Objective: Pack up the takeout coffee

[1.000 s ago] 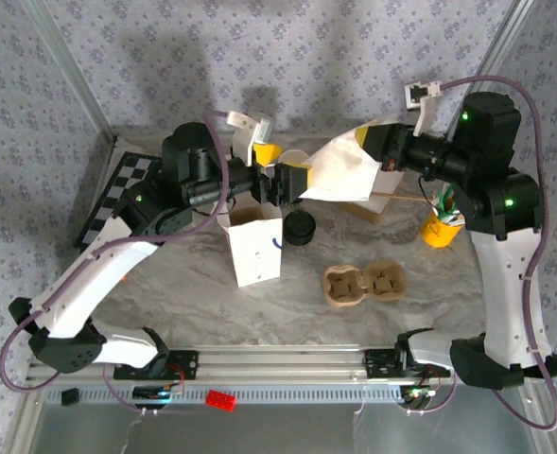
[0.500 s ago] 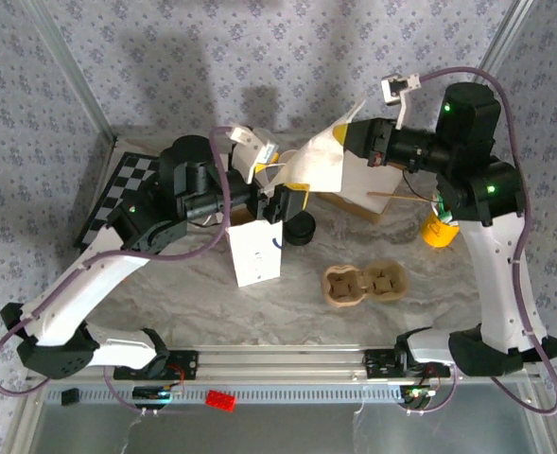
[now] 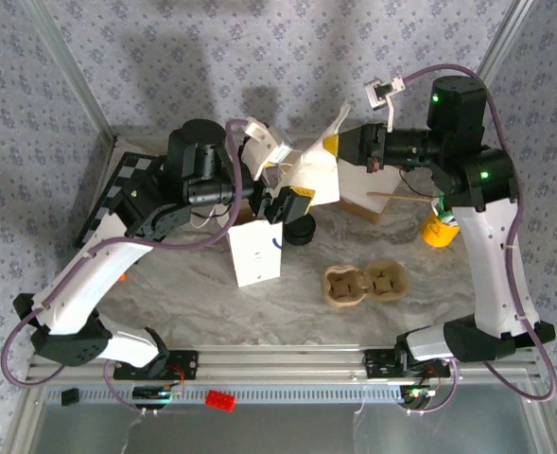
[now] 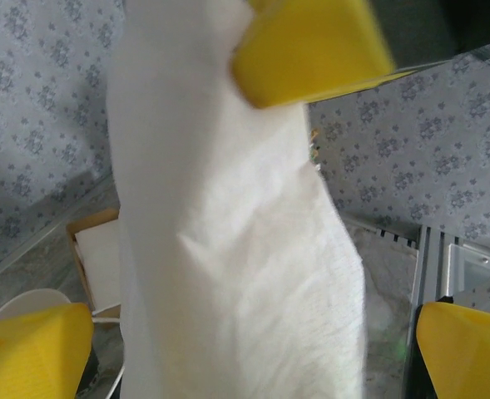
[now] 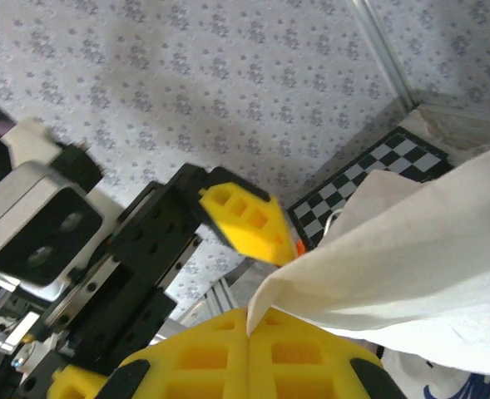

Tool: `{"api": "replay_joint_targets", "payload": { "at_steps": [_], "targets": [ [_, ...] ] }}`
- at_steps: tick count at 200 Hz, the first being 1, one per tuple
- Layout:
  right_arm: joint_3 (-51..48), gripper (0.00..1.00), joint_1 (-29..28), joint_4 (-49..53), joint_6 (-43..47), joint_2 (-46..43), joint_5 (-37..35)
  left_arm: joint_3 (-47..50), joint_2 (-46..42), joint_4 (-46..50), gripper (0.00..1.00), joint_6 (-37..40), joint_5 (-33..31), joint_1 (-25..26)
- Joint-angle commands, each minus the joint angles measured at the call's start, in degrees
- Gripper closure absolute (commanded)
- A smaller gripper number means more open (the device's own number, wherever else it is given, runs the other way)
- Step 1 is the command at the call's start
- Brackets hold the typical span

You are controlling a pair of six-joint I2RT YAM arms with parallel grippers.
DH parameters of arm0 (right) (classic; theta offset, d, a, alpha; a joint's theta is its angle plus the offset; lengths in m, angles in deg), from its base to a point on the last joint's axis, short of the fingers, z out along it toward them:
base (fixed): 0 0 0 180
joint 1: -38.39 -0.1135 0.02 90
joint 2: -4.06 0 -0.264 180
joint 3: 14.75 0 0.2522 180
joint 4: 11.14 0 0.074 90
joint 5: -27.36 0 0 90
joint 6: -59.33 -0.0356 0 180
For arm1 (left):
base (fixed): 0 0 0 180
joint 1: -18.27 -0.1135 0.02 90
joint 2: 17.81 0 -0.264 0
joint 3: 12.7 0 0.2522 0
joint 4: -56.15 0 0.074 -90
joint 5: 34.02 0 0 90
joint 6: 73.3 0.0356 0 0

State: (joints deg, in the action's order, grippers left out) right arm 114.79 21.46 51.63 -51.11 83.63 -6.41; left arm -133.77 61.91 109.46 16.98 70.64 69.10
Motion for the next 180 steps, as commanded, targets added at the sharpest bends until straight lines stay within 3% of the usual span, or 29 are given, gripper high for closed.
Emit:
{"api": "replay_joint_targets", "payload": {
  "at_steps": [1,62,77,124,141,153,164,180],
  "targets": [
    [1.8,1.0,-0.6,2.5,2.8,0.2,5.5,-0.7,-0.9,2.0,0.03,1.1,2.0,-1.4],
    [5.1,1.0,-4.8,7.4,5.6,2.8,7.8,-1.4,1.3,-3.3,0.28,0.7,6.8,-2.5],
    [5.5,1.0,-5.5,7.1,5.5,3.1,7.9,0.3,1.2,-6.6,0.41,0.8,9.4,-2.5],
    [6.7,1.0,-5.2,8.1,6.3,3.2,8.3,-0.6,1.6,-5.1,0.85,2.1,7.9,-2.8],
    [6.9,1.0,-5.4,6.8,5.5,3.1,8.3,-0.6,1.1,-4.2,0.97,2.4,6.7,-2.8],
    [7.5,1.0,-5.4,6.2,4.9,3.1,7.9,-0.4,0.4,-4.2,1.0,2.0,5.1,-2.9],
    [7.6,0.83,-5.5,5.0,4.0,2.6,7.0,-0.9,-0.2,-3.9,1.0,0.8,2.6,-2.9],
    [7.9,0.72,-5.4,3.3,2.2,1.2,3.6,-2.5,-0.8,-3.0,1.0,-2.7,-3.0,-2.9]
  ]
}}
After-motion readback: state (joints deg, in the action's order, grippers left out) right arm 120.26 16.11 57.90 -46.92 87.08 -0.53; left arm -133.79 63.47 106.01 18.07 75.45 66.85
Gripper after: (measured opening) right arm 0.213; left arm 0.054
